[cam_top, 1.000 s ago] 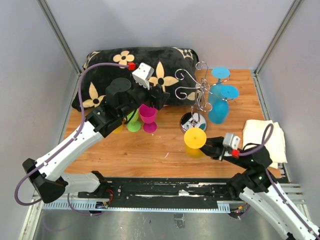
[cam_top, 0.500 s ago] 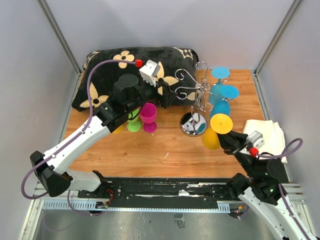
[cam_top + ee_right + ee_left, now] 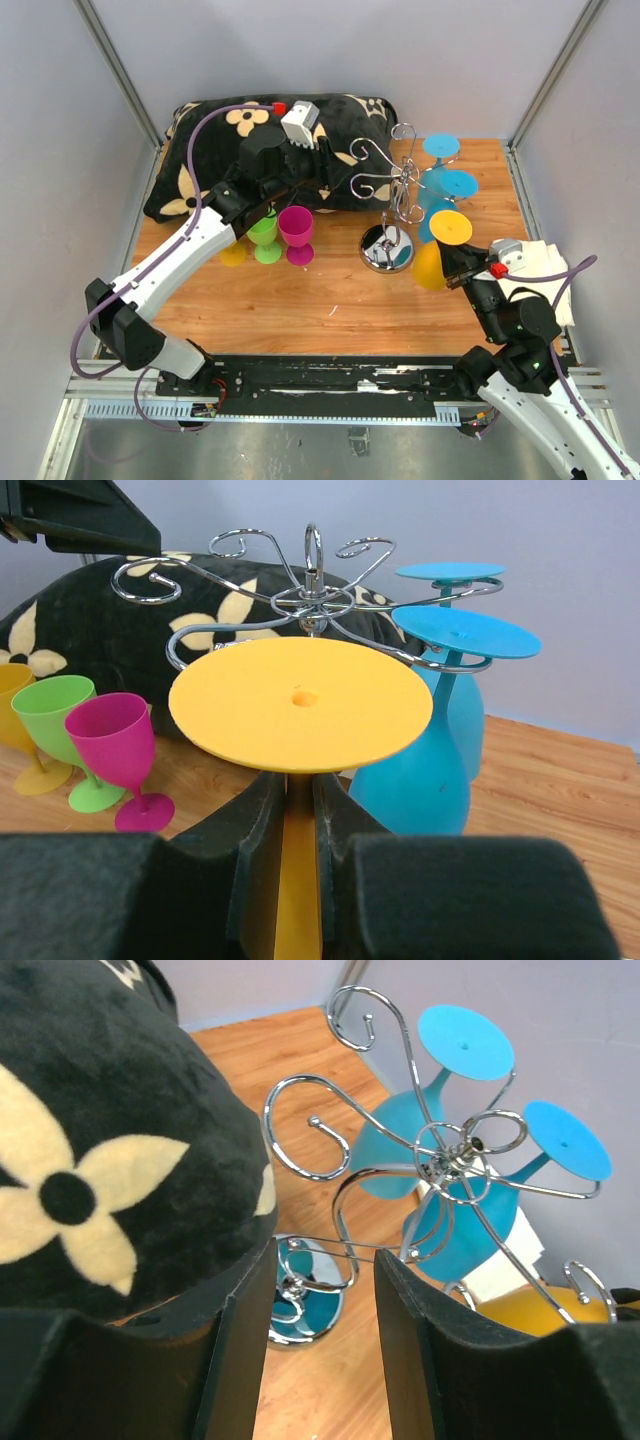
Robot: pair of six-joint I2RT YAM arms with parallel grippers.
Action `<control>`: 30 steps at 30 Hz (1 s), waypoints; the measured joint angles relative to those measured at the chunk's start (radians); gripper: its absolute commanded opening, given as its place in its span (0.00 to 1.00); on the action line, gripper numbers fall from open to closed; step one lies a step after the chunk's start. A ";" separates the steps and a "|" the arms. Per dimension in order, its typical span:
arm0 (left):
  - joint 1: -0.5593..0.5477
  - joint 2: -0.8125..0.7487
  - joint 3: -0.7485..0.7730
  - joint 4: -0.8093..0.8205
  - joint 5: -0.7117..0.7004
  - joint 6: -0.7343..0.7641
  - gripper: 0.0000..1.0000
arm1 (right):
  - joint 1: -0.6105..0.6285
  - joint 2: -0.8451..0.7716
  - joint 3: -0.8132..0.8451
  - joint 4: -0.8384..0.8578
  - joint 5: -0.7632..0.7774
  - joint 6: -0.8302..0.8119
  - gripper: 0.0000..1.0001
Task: Place the wine glass upside down on the wine glass rack
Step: Turn the wine glass upside down at the wine rack.
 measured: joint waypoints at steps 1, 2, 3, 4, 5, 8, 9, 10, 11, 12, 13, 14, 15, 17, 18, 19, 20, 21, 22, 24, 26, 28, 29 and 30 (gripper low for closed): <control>0.002 0.004 0.003 0.000 0.008 -0.005 0.48 | 0.000 0.000 0.000 0.006 0.003 -0.001 0.03; 0.002 0.010 0.008 0.000 0.017 -0.015 0.48 | 0.000 0.000 0.000 0.010 0.005 -0.002 0.03; 0.002 0.013 0.011 0.002 0.027 -0.019 0.48 | 0.000 0.000 0.000 0.015 0.005 -0.004 0.03; 0.002 0.016 0.011 0.003 0.035 -0.023 0.47 | 0.000 0.000 0.000 0.021 0.006 -0.005 0.03; 0.002 0.018 0.011 0.003 0.047 -0.029 0.45 | 0.000 0.000 0.000 0.025 0.008 -0.007 0.03; 0.001 0.031 0.014 0.008 0.080 -0.043 0.39 | 0.000 0.008 0.000 0.031 0.017 -0.008 0.03; 0.001 0.040 0.022 0.010 0.093 -0.047 0.36 | 0.000 0.014 0.000 0.031 0.022 -0.008 0.03; 0.001 0.052 0.034 0.012 0.107 -0.050 0.33 | 0.000 0.019 0.000 0.032 0.023 -0.008 0.03; 0.001 0.063 0.044 0.011 0.116 -0.053 0.30 | 0.000 0.026 0.000 0.032 0.023 -0.008 0.03; 0.001 0.071 0.050 0.011 0.124 -0.056 0.27 | 0.000 0.031 0.000 0.032 0.023 -0.008 0.03; 0.001 0.079 0.056 0.015 0.132 -0.057 0.24 | 0.000 0.035 0.000 0.032 0.022 -0.008 0.04; 0.001 0.083 0.060 0.019 0.138 -0.060 0.21 | 0.000 0.039 0.000 0.033 0.022 -0.007 0.04; 0.001 0.084 0.060 0.022 0.143 -0.060 0.18 | 0.000 0.041 0.000 0.036 0.021 -0.008 0.04; 0.001 0.084 0.060 0.026 0.153 -0.062 0.14 | 0.000 0.048 0.000 0.049 0.015 -0.009 0.05; 0.001 0.084 0.060 0.029 0.159 -0.062 0.13 | 0.000 0.053 0.000 0.056 0.007 -0.010 0.05; 0.001 0.084 0.060 0.031 0.163 -0.063 0.13 | 0.000 0.058 0.000 0.062 0.001 -0.013 0.05; 0.001 0.084 0.060 0.033 0.166 -0.063 0.13 | 0.000 0.064 0.000 0.070 -0.006 -0.018 0.05; 0.001 0.084 0.059 0.034 0.170 -0.063 0.13 | 0.000 0.072 0.000 0.078 -0.014 -0.024 0.05; 0.001 0.084 0.059 0.034 0.173 -0.063 0.13 | 0.000 0.079 0.001 0.083 -0.021 -0.029 0.05; 0.001 0.084 0.057 0.038 0.180 -0.062 0.20 | 0.000 0.093 0.001 0.092 -0.031 -0.038 0.04; 0.001 0.084 0.051 0.046 0.186 -0.059 0.26 | 0.000 0.110 0.001 0.101 -0.040 -0.047 0.04; 0.003 0.084 0.046 0.053 0.188 -0.058 0.28 | 0.000 0.125 0.003 0.104 -0.045 -0.055 0.04; 0.003 0.084 0.043 0.055 0.187 -0.058 0.28 | 0.000 0.131 0.005 0.103 -0.047 -0.058 0.04; 0.004 0.084 0.042 0.056 0.187 -0.056 0.28 | 0.000 0.138 0.009 0.103 -0.048 -0.061 0.04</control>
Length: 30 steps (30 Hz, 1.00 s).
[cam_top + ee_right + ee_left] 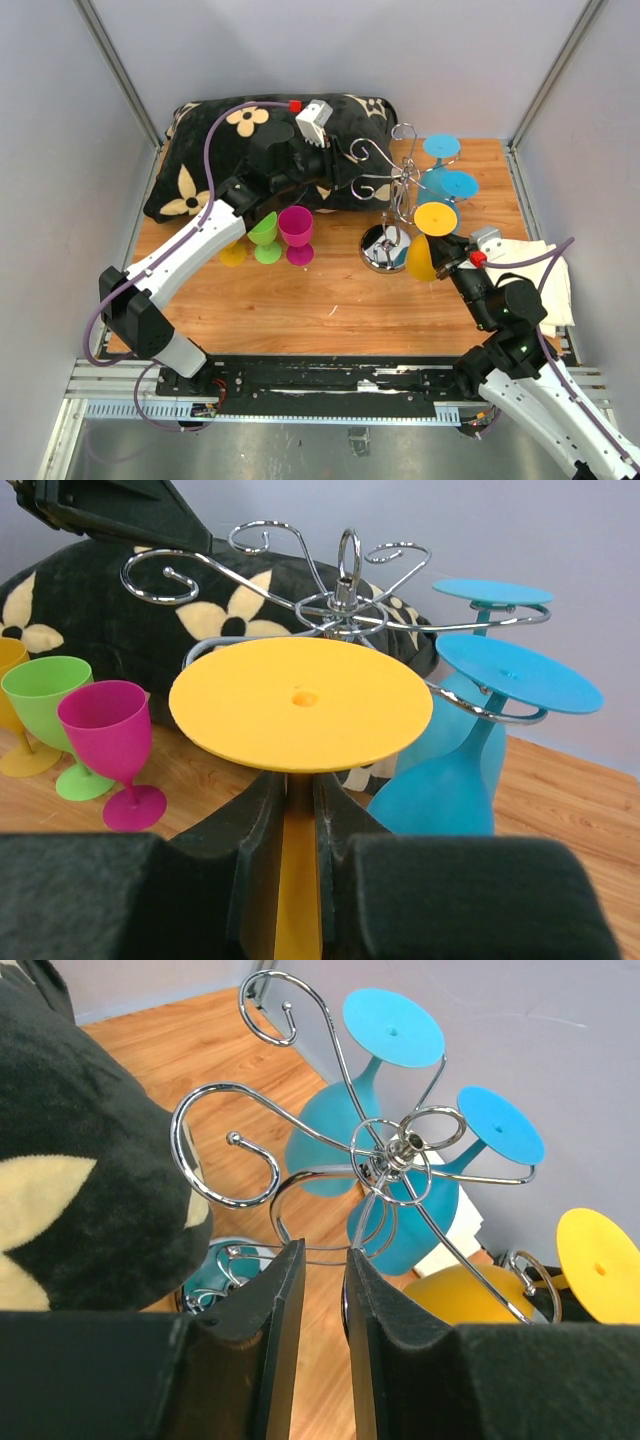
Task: Place the wine glass upside down on the wine glass rack
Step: Turn the wine glass upside down at the wine rack.
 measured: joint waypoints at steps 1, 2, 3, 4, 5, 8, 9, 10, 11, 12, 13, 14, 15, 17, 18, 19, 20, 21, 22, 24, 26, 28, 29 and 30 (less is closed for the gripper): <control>0.000 -0.001 -0.002 0.001 -0.001 0.002 0.28 | 0.000 0.005 0.005 0.001 -0.001 -0.002 0.04; 0.000 -0.002 -0.005 0.003 -0.002 0.003 0.29 | 0.000 0.008 0.007 0.003 -0.002 -0.003 0.04; 0.000 -0.005 -0.008 0.005 -0.004 0.005 0.29 | 0.000 0.010 0.009 0.004 -0.003 -0.005 0.04; 0.000 -0.006 -0.010 0.005 -0.006 0.008 0.29 | 0.000 0.010 0.009 0.006 -0.003 -0.006 0.04; 0.001 -0.009 -0.013 0.005 -0.008 0.010 0.29 | 0.000 0.011 0.009 0.008 -0.003 -0.008 0.04; 0.006 -0.010 -0.014 0.006 -0.004 0.012 0.33 | 0.000 0.018 0.009 0.018 -0.010 -0.019 0.04; 0.009 -0.010 -0.015 0.006 0.002 0.012 0.35 | 0.000 0.021 0.010 0.021 -0.010 -0.023 0.03; 0.013 -0.010 -0.018 0.007 0.008 0.012 0.38 | 0.000 0.025 0.010 0.024 -0.010 -0.026 0.03; 0.017 -0.011 -0.021 0.011 0.017 0.011 0.40 | 0.000 0.029 0.010 0.026 -0.010 -0.029 0.03; 0.022 -0.011 -0.027 0.018 0.027 0.009 0.41 | 0.000 0.034 0.011 0.029 -0.009 -0.032 0.03; 0.028 -0.011 -0.034 0.025 0.037 0.004 0.42 | 0.000 0.040 0.012 0.031 -0.009 -0.036 0.03; 0.036 -0.013 -0.042 0.036 0.051 -0.002 0.43 | 0.000 0.046 0.014 0.032 -0.009 -0.040 0.03; 0.042 -0.014 -0.048 0.044 0.062 -0.008 0.43 | 0.000 0.051 0.017 0.032 -0.009 -0.044 0.03; 0.058 -0.018 -0.067 0.067 0.092 -0.027 0.44 | 0.000 0.063 0.023 0.038 -0.009 -0.048 0.03; 0.064 -0.020 -0.075 0.076 0.106 -0.036 0.45 | 0.000 0.069 0.026 0.040 -0.009 -0.049 0.03; 0.071 -0.022 -0.083 0.087 0.120 -0.047 0.48 | 0.000 0.074 0.027 0.045 -0.009 -0.050 0.03; 0.077 -0.023 -0.091 0.098 0.134 -0.056 0.53 | 0.000 0.078 0.027 0.047 -0.010 -0.050 0.03; 0.082 -0.025 -0.098 0.106 0.146 -0.064 0.56 | 0.000 0.082 0.027 0.048 -0.010 -0.051 0.03; 0.085 -0.026 -0.104 0.113 0.159 -0.071 0.58 | 0.000 0.084 0.027 0.048 -0.010 -0.051 0.03; 0.091 -0.027 -0.112 0.120 0.175 -0.084 0.60 | 0.000 0.087 0.027 0.051 -0.010 -0.051 0.03; 0.094 -0.027 -0.113 0.121 0.187 -0.093 0.61 | 0.000 0.086 0.027 0.052 -0.010 -0.051 0.03; 0.095 -0.028 -0.115 0.120 0.197 -0.098 0.62 | 0.000 0.086 0.027 0.052 -0.011 -0.051 0.03; 0.095 -0.028 -0.116 0.120 0.202 -0.100 0.63 | 0.000 0.086 0.027 0.052 -0.010 -0.051 0.03; 0.095 -0.028 -0.116 0.121 0.205 -0.102 0.63 | 0.000 0.086 0.027 0.052 -0.011 -0.051 0.03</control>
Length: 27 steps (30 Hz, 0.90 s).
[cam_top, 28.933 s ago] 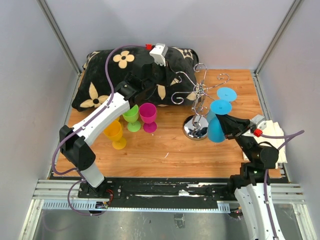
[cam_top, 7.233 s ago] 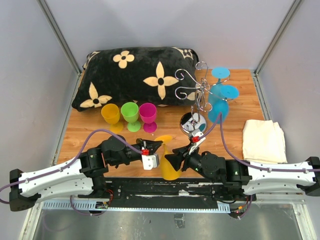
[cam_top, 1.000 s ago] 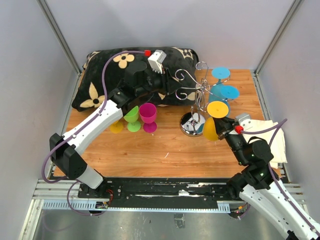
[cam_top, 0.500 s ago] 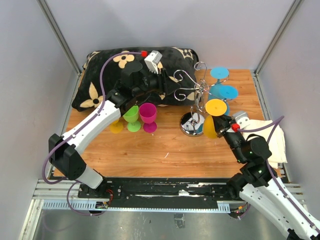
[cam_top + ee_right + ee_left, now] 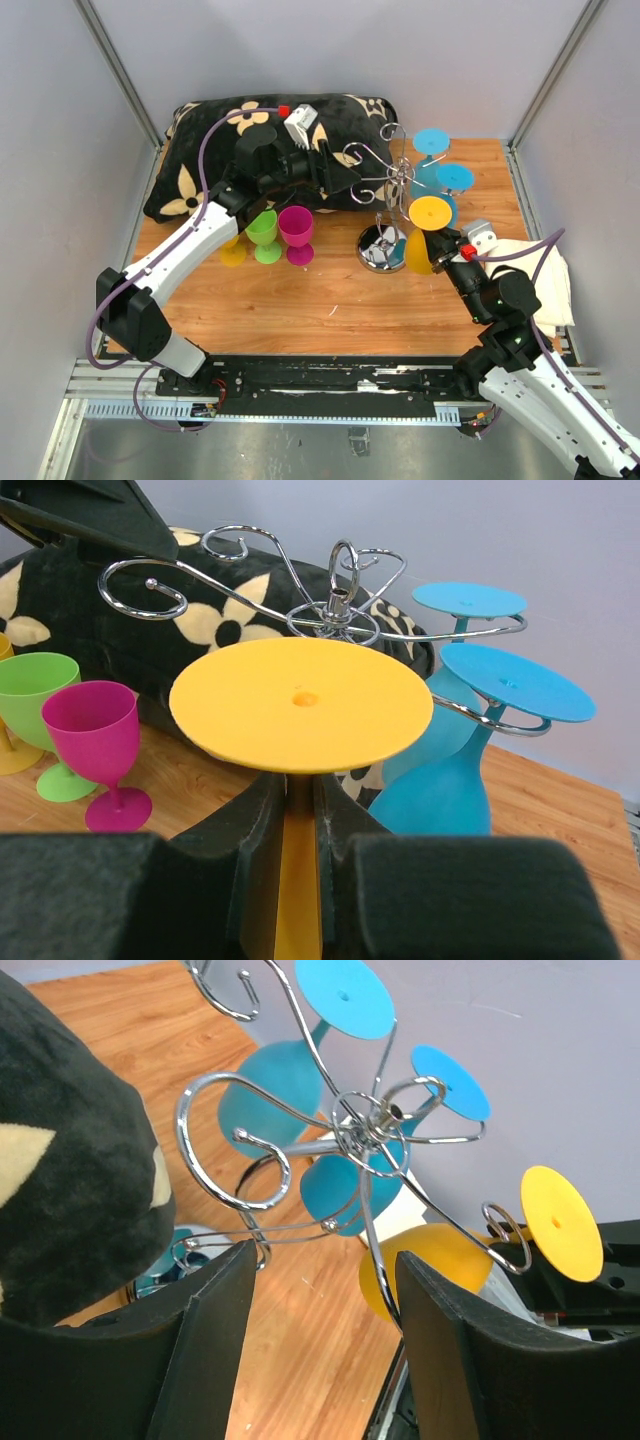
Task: Place the wine glass upside down on the wine glass rack
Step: Turn the wine glass upside down at the wine rack.
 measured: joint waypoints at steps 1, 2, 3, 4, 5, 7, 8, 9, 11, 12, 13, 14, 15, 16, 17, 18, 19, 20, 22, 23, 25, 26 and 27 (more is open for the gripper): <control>0.000 0.000 0.000 0.002 0.007 -0.002 0.65 | 0.000 0.000 0.000 0.000 0.000 0.000 0.03; 0.000 0.000 -0.003 0.005 0.015 -0.005 0.65 | 0.000 -0.001 0.000 0.000 0.000 0.000 0.03; 0.000 -0.002 -0.005 0.008 0.022 -0.009 0.66 | 0.000 -0.002 0.000 0.000 0.000 0.000 0.03; 0.000 -0.002 -0.007 0.010 0.028 -0.014 0.68 | 0.000 -0.003 0.000 0.000 0.000 0.000 0.03; 0.000 -0.003 -0.008 0.013 0.035 -0.016 0.69 | 0.000 -0.005 0.000 -0.001 0.000 0.000 0.03; 0.000 -0.005 -0.009 0.017 0.045 -0.025 0.69 | 0.000 -0.009 0.000 -0.001 0.000 0.000 0.03; 0.000 -0.006 -0.009 0.022 0.049 -0.028 0.68 | 0.000 -0.012 0.000 -0.002 0.000 -0.001 0.03; 0.000 -0.008 -0.010 0.027 0.051 -0.033 0.66 | 0.000 -0.014 0.000 -0.003 0.000 -0.001 0.03; 0.000 -0.010 -0.011 0.037 0.056 -0.040 0.60 | 0.000 -0.021 0.000 -0.006 0.001 -0.002 0.03; 0.000 -0.012 -0.013 0.040 0.057 -0.043 0.58 | 0.000 -0.024 0.000 -0.007 0.002 -0.002 0.02; 0.000 -0.015 -0.016 0.043 0.058 -0.044 0.57 | 0.000 -0.027 0.000 -0.007 0.005 -0.004 0.02; 0.000 -0.016 -0.019 0.043 0.059 -0.047 0.55 | 0.000 -0.030 0.000 -0.007 0.009 -0.005 0.02; 0.000 -0.018 -0.023 0.045 0.060 -0.047 0.54 | 0.000 -0.034 0.000 -0.007 0.016 -0.007 0.01; 0.000 -0.019 -0.027 0.047 0.061 -0.050 0.53 | 0.000 -0.035 0.000 -0.006 0.023 -0.009 0.01; 0.000 -0.019 -0.029 0.047 0.061 -0.051 0.52 | 0.000 -0.036 0.000 -0.006 0.034 -0.013 0.01; 0.000 -0.019 -0.031 0.047 0.061 -0.054 0.50 | 0.000 -0.036 0.000 -0.007 0.044 -0.017 0.01; 0.000 -0.019 -0.034 0.048 0.061 -0.054 0.47 | 0.000 -0.035 0.000 -0.007 0.053 -0.020 0.01; 0.000 -0.019 -0.036 0.049 0.061 -0.056 0.44 | 0.000 -0.032 0.000 -0.007 0.066 -0.024 0.01; 0.000 -0.019 -0.041 0.051 0.063 -0.062 0.39 | 0.000 -0.022 0.000 -0.008 0.092 -0.029 0.01; 0.000 -0.019 -0.041 0.052 0.064 -0.065 0.38 | -0.001 -0.016 0.000 -0.008 0.100 -0.031 0.01; -0.001 -0.019 -0.041 0.065 0.068 -0.067 0.34 | -0.001 0.003 0.000 -0.008 0.111 -0.038 0.01; -0.001 -0.019 -0.041 0.066 0.068 -0.067 0.34 | -0.001 0.016 0.000 -0.008 0.113 -0.044 0.01; -0.001 -0.019 -0.042 0.066 0.069 -0.069 0.33 | -0.001 0.029 0.002 -0.010 0.113 -0.048 0.01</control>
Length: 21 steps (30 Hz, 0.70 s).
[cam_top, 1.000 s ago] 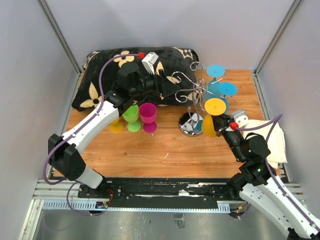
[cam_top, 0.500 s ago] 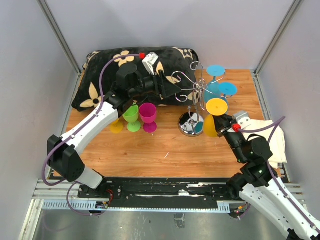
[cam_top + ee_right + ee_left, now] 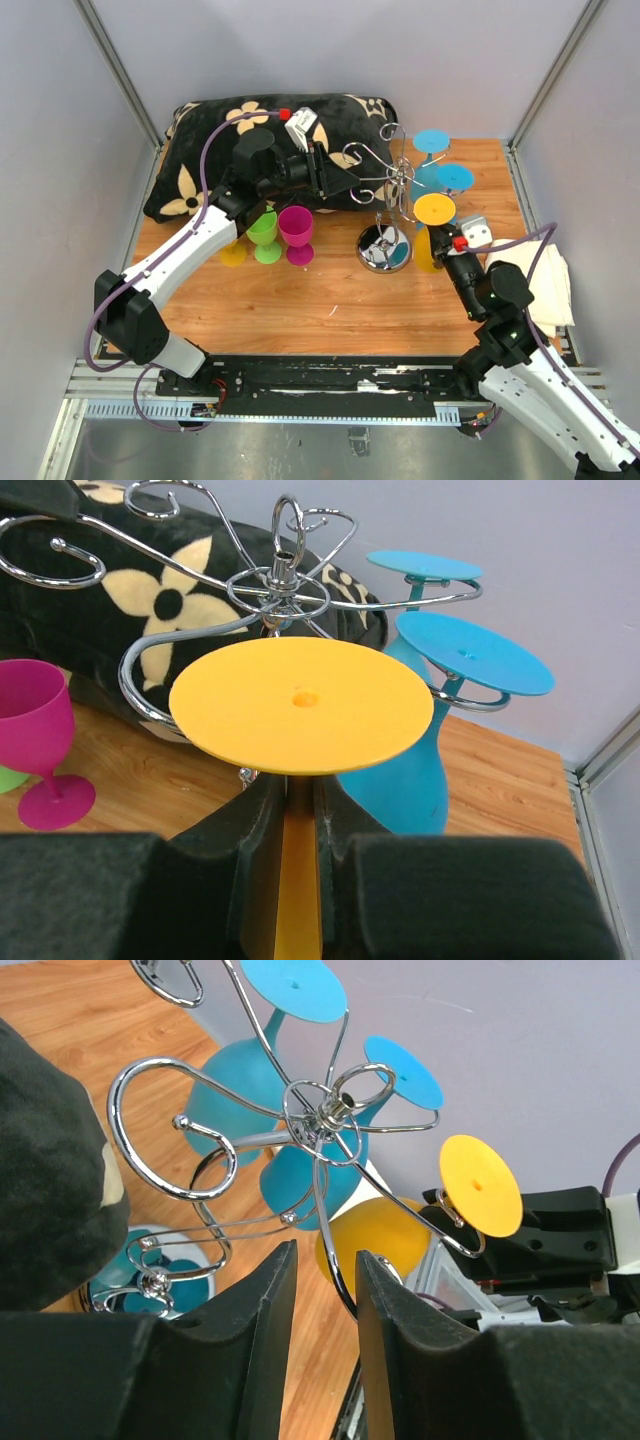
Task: Place the wine glass upside down on the wine glass rack
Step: Turn the wine glass upside down at the wine rack.
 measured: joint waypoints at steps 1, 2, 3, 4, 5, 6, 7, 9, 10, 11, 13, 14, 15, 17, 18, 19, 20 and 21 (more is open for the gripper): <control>0.000 0.000 0.000 0.003 0.001 0.000 0.33 | 0.000 0.013 0.004 -0.001 0.000 -0.003 0.01; 0.000 0.000 0.000 0.005 0.002 0.000 0.32 | 0.000 0.026 0.009 -0.001 0.000 -0.006 0.01; 0.000 0.000 0.000 0.006 0.003 0.000 0.32 | 0.000 0.039 0.013 0.000 -0.002 -0.008 0.01; -0.001 0.000 0.000 0.006 0.003 0.000 0.31 | 0.000 0.048 0.014 0.004 -0.005 -0.010 0.01; -0.001 0.000 0.000 0.006 0.004 0.000 0.30 | 0.000 0.053 0.015 0.006 -0.008 -0.012 0.01; -0.002 0.000 0.000 0.006 0.004 0.000 0.29 | 0.000 0.060 0.018 0.010 -0.014 -0.013 0.01; -0.002 0.000 0.000 0.007 0.005 0.000 0.28 | 0.000 0.069 0.023 0.012 -0.021 -0.016 0.01; -0.002 0.000 0.000 0.007 0.004 0.001 0.27 | -0.001 0.084 0.029 0.020 -0.034 -0.019 0.01; -0.002 0.000 0.000 0.007 0.004 0.001 0.27 | -0.001 0.093 0.032 0.025 -0.040 -0.019 0.01; -0.003 0.000 0.000 0.007 0.004 0.001 0.26 | -0.002 0.102 0.036 0.027 -0.048 -0.019 0.01; -0.004 0.000 0.000 0.007 0.002 0.002 0.26 | -0.002 0.122 0.043 0.035 -0.060 -0.019 0.01; -0.004 0.000 0.000 0.007 0.000 0.004 0.25 | -0.002 0.129 0.044 0.039 -0.066 -0.018 0.01; -0.004 0.000 0.000 0.007 -0.001 0.005 0.24 | -0.002 0.134 0.044 0.041 -0.072 -0.017 0.01; -0.005 0.000 0.000 0.008 -0.003 0.010 0.22 | -0.002 0.145 0.044 0.045 -0.083 -0.014 0.01; -0.006 0.000 0.000 0.008 -0.005 0.012 0.20 | -0.002 0.153 0.044 0.053 -0.089 -0.009 0.01; -0.006 0.000 0.000 0.008 -0.006 0.013 0.19 | -0.002 0.158 0.044 0.061 -0.095 -0.006 0.01; -0.006 0.000 0.000 0.008 -0.006 0.013 0.18 | -0.002 0.162 0.044 0.066 -0.099 -0.004 0.01; -0.006 0.000 0.000 0.009 -0.009 0.016 0.17 | -0.002 0.165 0.044 0.071 -0.107 -0.002 0.01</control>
